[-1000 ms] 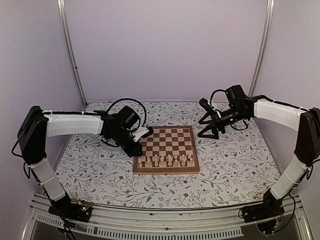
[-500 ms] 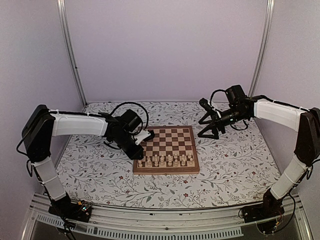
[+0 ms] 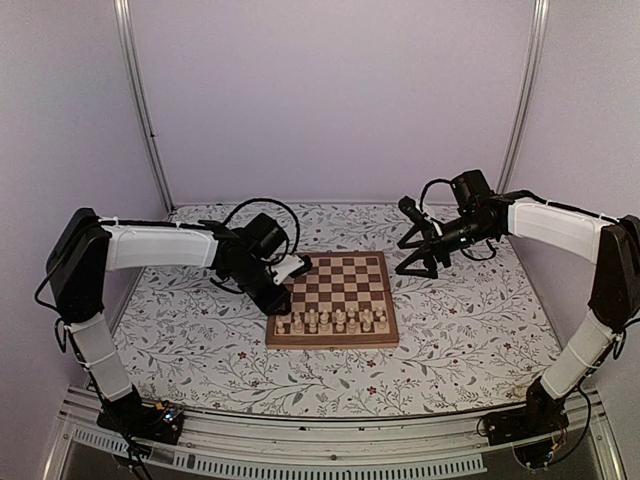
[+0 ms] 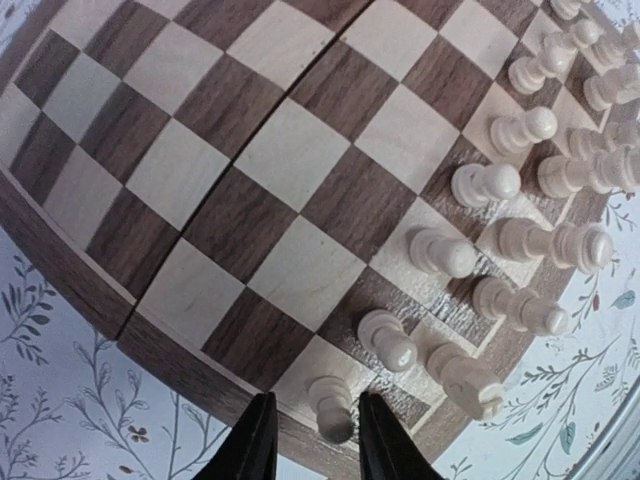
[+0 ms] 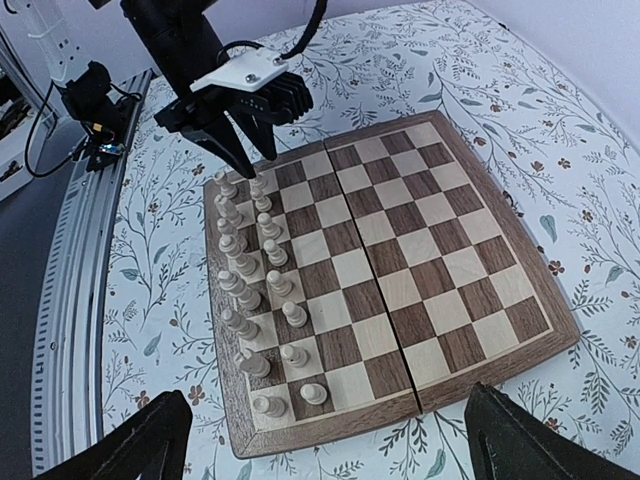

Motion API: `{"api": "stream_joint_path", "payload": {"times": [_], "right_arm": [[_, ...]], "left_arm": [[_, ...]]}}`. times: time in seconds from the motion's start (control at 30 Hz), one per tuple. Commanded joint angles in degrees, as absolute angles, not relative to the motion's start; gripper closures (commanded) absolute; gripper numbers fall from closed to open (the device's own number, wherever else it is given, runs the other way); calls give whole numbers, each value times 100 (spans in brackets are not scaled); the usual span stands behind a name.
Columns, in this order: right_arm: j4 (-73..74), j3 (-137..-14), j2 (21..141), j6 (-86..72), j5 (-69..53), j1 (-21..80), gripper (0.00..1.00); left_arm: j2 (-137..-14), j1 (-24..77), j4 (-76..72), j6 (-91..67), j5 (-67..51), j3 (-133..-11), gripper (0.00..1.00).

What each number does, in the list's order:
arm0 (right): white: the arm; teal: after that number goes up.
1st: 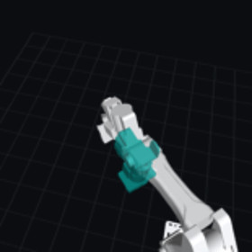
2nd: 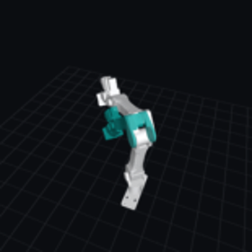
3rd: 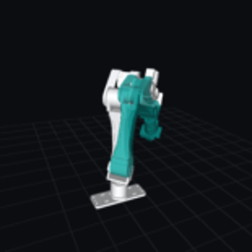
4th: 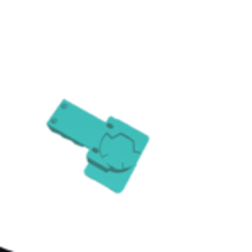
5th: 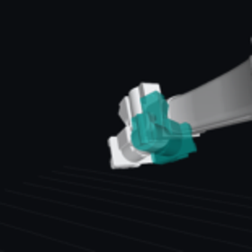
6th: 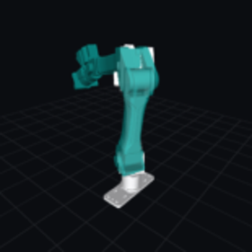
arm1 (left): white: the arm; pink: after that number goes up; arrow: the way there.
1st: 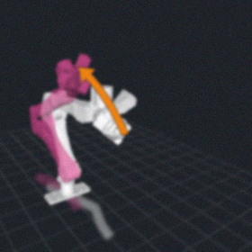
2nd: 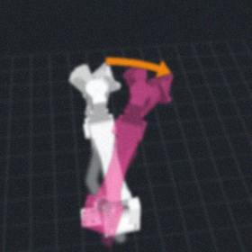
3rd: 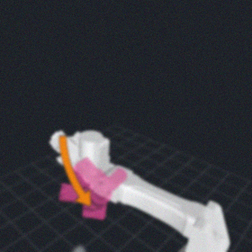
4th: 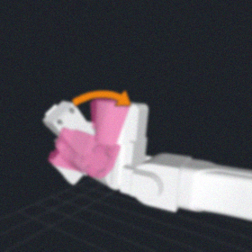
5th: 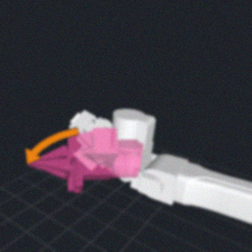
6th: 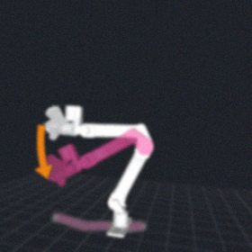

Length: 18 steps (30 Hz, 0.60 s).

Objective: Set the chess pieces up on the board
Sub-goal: Place the chess piece on the chessboard, then reset both arms

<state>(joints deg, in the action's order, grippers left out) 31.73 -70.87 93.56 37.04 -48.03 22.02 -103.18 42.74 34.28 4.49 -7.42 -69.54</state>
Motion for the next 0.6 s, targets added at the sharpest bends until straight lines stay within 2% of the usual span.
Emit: {"api": "stream_joint_path", "payload": {"times": [0.0,0.1,0.17,0.27,0.4,0.47,0.57], "right_arm": [[3229,-7408,9050,3562,-4611,2078,1],[3060,-7559,8837,3425,-4210,1828,1],[2310,-7341,8475,2920,-3622,1574,1],[834,-6681,7832,2003,-1890,1385,1],[804,-6658,7726,1595,-787,1289,1],[894,-6646,7791,1508,-607,1278,1],[704,-6390,7596,1392,-224,1271,1]], "left_arm": [[-10005,4316,3700,566,-310,-7508,67],[-9877,4309,3842,658,234,-7883,66],[-9749,4273,3748,682,613,-8063,66],[-9476,4060,3294,719,955,-8186,65],[-9075,3857,2417,631,1594,-8146,63],[-8844,3753,1842,538,1852,-7875,53],[-8582,3556,1145,338,1984,-7455,21]]}}
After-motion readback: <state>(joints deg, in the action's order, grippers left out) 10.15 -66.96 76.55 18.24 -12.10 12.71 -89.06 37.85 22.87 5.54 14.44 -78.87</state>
